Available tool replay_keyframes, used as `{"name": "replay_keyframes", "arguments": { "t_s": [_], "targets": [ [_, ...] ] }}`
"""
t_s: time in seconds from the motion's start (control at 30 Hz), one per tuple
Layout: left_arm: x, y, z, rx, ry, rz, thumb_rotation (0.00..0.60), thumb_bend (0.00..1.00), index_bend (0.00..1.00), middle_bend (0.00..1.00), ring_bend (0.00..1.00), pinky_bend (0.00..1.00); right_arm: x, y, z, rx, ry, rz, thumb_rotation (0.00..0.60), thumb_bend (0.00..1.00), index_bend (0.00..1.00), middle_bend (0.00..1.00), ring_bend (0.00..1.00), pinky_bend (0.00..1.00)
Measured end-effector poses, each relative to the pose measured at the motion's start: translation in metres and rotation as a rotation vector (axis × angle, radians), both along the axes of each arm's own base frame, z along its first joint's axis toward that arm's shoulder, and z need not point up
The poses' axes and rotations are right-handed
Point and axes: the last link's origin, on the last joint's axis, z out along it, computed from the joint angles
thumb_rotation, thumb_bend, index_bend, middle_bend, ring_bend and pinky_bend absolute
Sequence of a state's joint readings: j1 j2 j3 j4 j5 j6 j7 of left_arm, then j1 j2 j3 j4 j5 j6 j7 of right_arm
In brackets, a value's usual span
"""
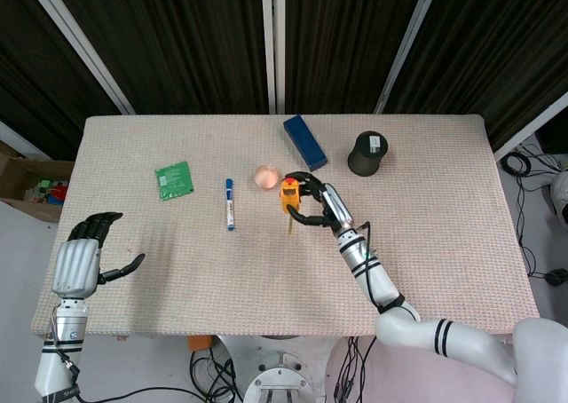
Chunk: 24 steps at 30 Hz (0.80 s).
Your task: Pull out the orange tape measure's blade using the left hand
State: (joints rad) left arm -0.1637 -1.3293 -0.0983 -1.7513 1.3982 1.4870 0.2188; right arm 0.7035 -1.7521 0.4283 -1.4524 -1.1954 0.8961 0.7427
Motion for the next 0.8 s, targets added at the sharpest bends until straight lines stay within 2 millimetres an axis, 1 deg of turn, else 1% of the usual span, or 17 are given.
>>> {"name": "replay_keyframes", "arguments": {
  "t_s": [0.37, 0.6, 0.7, 0.73, 0.8],
  "targets": [
    [0.005, 0.001, 0.001, 0.005, 0.004, -0.012, 0.148, 0.12, 0.21, 0.20, 0.14, 0.21, -0.002, 0.003, 0.000, 0.001, 0.009, 0.003, 0.600, 0.36, 0.54, 0.49, 0.45, 0.34],
    [0.019, 0.009, -0.001, 0.009, -0.003, -0.066, 0.150, 0.12, 0.21, 0.20, 0.14, 0.22, -0.002, 0.005, -0.003, 0.005, 0.015, 0.008, 0.600, 0.36, 0.54, 0.49, 0.45, 0.34],
    [0.031, 0.017, 0.000, 0.036, -0.016, -0.108, 0.188, 0.12, 0.23, 0.23, 0.19, 0.27, 0.000, 0.006, -0.004, 0.006, 0.017, 0.015, 0.600, 0.36, 0.54, 0.49, 0.45, 0.34],
    [0.035, 0.020, 0.000, 0.050, -0.021, -0.124, 0.212, 0.13, 0.25, 0.24, 0.20, 0.29, 0.000, 0.006, -0.004, 0.007, 0.019, 0.017, 0.600, 0.36, 0.54, 0.49, 0.45, 0.34],
    [0.048, 0.027, 0.002, 0.084, -0.025, -0.166, 0.240, 0.15, 0.27, 0.26, 0.23, 0.32, 0.002, 0.007, -0.006, 0.007, 0.020, 0.021, 0.600, 0.36, 0.54, 0.49, 0.45, 0.34]
  ]
}}
